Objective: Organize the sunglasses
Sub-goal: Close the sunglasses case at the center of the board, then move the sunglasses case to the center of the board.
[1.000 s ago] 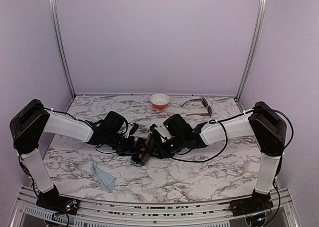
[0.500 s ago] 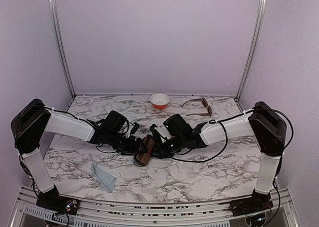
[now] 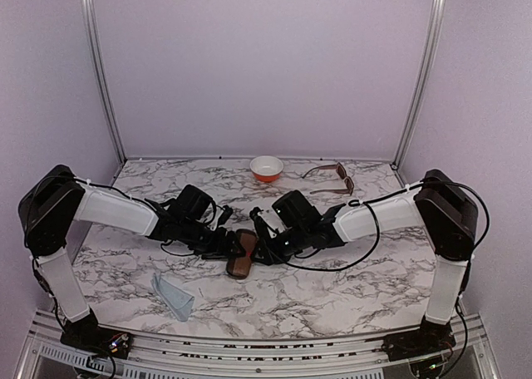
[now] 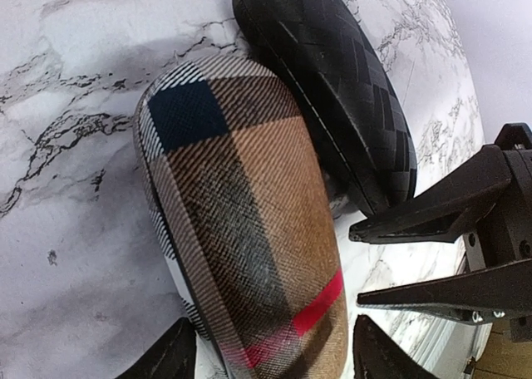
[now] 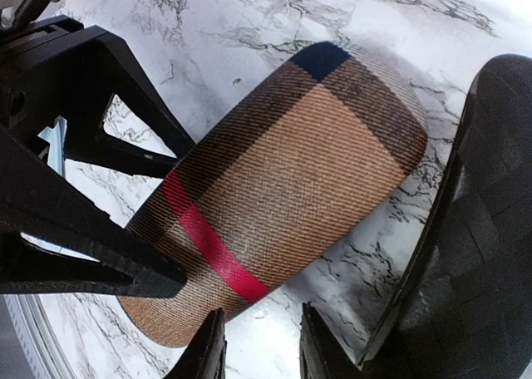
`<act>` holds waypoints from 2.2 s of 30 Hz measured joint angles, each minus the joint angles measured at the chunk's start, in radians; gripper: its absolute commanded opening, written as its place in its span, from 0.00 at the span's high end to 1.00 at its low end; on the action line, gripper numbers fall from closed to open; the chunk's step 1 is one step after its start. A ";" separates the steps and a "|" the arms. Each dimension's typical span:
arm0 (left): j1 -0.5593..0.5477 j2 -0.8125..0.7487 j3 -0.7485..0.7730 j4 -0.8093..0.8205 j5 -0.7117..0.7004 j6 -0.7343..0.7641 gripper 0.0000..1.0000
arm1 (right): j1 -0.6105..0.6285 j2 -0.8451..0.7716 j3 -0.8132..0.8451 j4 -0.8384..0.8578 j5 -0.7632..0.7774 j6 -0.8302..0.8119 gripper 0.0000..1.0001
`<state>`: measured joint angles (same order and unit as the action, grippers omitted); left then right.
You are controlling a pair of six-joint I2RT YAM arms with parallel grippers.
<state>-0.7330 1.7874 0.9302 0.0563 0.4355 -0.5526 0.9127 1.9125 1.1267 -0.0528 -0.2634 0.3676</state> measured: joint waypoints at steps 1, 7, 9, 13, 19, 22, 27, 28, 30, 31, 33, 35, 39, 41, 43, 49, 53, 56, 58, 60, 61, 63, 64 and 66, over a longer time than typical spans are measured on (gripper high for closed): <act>0.000 0.000 0.000 -0.001 -0.002 0.000 0.28 | 0.000 0.000 0.000 0.000 0.000 0.000 0.69; -0.005 -0.033 -0.009 -0.003 -0.026 0.005 0.12 | 0.000 0.000 0.000 0.000 0.003 -0.001 0.65; -0.006 -0.063 -0.019 -0.006 -0.042 0.010 0.13 | 0.000 0.000 0.000 0.000 0.003 -0.002 0.64; -0.007 -0.110 -0.024 -0.020 -0.082 0.022 0.19 | 0.000 0.000 0.000 -0.001 0.003 -0.001 0.59; -0.007 -0.132 -0.025 -0.035 -0.087 0.026 0.21 | 0.000 0.000 0.014 -0.007 0.003 -0.001 0.57; -0.014 -0.132 -0.037 -0.037 -0.087 0.026 0.21 | 0.000 0.001 0.027 -0.006 0.000 0.002 0.58; -0.019 -0.137 -0.064 -0.048 -0.105 0.025 0.21 | 0.003 0.019 0.040 0.022 -0.033 0.024 0.59; -0.019 -0.142 -0.070 -0.056 -0.113 0.025 0.21 | 0.006 0.026 0.042 0.026 -0.041 0.027 0.59; -0.019 -0.161 -0.080 -0.073 -0.132 0.026 0.21 | 0.016 0.042 0.049 0.030 -0.051 0.033 0.59; -0.019 -0.172 -0.083 -0.081 -0.143 0.026 0.21 | 0.023 0.053 0.056 0.034 -0.057 0.036 0.59; -0.016 -0.201 -0.092 -0.095 -0.169 0.026 0.21 | 0.035 0.076 0.071 0.045 -0.073 0.044 0.59; -0.013 -0.235 -0.101 -0.106 -0.196 0.025 0.21 | 0.044 0.097 0.086 0.054 -0.089 0.051 0.59; -0.007 -0.307 -0.118 -0.138 -0.267 0.022 0.20 | 0.049 0.134 0.128 0.068 -0.115 0.063 0.59; -0.004 -0.336 -0.121 -0.155 -0.296 0.023 0.20 | 0.049 0.160 0.166 0.071 -0.123 0.067 0.59; 0.001 -0.366 -0.126 -0.168 -0.326 0.024 0.20 | 0.049 0.192 0.212 0.071 -0.128 0.069 0.59; 0.008 -0.429 -0.155 -0.204 -0.383 0.026 0.20 | 0.045 0.330 0.433 0.048 -0.099 0.069 0.58; 0.009 -0.450 -0.176 -0.219 -0.399 0.026 0.20 | 0.032 0.409 0.549 0.040 -0.084 0.072 0.58; 0.009 -0.463 -0.185 -0.234 -0.412 0.026 0.20 | 0.013 0.467 0.639 0.027 -0.084 0.073 0.58; 0.011 -0.475 -0.186 -0.245 -0.420 0.026 0.20 | -0.003 0.494 0.682 0.023 -0.084 0.072 0.58; 0.013 -0.488 -0.186 -0.250 -0.432 0.026 0.19 | -0.018 0.500 0.693 0.018 -0.084 0.070 0.58; 0.013 -0.496 -0.186 -0.251 -0.439 0.026 0.19 | -0.027 0.500 0.694 0.013 -0.085 0.069 0.58; 0.013 -0.507 -0.186 -0.251 -0.447 0.026 0.19 | -0.042 0.500 0.694 0.010 -0.086 0.065 0.58; 0.013 -0.510 -0.186 -0.252 -0.450 0.026 0.19 | -0.049 0.500 0.694 0.008 -0.087 0.062 0.58; 0.013 -0.511 -0.186 -0.252 -0.455 0.026 0.19 | -0.058 0.500 0.694 0.006 -0.096 0.051 0.58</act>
<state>-0.7197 1.2766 0.7441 -0.1955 -0.0196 -0.5266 0.8547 2.4123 1.8210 -0.0471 -0.3592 0.4191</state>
